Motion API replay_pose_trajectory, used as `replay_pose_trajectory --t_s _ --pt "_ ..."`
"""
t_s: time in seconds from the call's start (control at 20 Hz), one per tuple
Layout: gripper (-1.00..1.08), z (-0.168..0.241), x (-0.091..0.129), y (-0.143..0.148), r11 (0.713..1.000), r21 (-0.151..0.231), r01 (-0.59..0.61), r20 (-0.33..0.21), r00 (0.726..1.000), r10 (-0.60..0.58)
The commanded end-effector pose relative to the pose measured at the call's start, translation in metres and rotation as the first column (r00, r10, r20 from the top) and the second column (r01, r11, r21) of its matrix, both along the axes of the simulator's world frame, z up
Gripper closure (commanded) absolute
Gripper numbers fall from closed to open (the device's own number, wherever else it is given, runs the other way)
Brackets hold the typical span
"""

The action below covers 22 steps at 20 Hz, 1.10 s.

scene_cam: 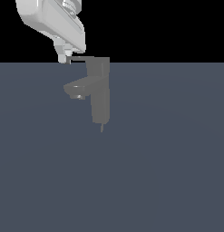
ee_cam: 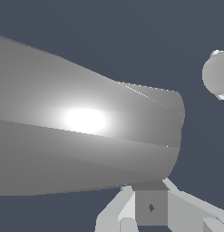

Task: Turn on the faucet by rotating a designated handle.

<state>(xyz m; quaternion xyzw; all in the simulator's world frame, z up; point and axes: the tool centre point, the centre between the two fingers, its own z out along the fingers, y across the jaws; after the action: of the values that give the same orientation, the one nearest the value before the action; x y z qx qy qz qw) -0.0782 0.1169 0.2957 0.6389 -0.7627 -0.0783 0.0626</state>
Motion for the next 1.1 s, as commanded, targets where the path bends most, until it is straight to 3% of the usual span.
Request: replay_pose_trajectory --t_s 0.0,0.65,0.7,0.75,1.05 --pt "1.08 0.000 -0.001 -0.025 1.000 -0.003 0.021 -0.001 1.000 -0.021" --pt "1.08 0.003 -0.019 -0.102 1.000 -0.001 0.029 0.003 1.000 -0.029" --pt "1.08 0.003 -0.019 -0.102 1.000 -0.001 0.029 0.003 1.000 -0.029" --pt "1.08 0.000 -0.019 -0.082 1.000 -0.001 0.000 -0.002 1.000 0.000" --pt "1.08 -0.002 -0.006 -0.107 1.000 -0.001 0.006 -0.001 1.000 -0.006"
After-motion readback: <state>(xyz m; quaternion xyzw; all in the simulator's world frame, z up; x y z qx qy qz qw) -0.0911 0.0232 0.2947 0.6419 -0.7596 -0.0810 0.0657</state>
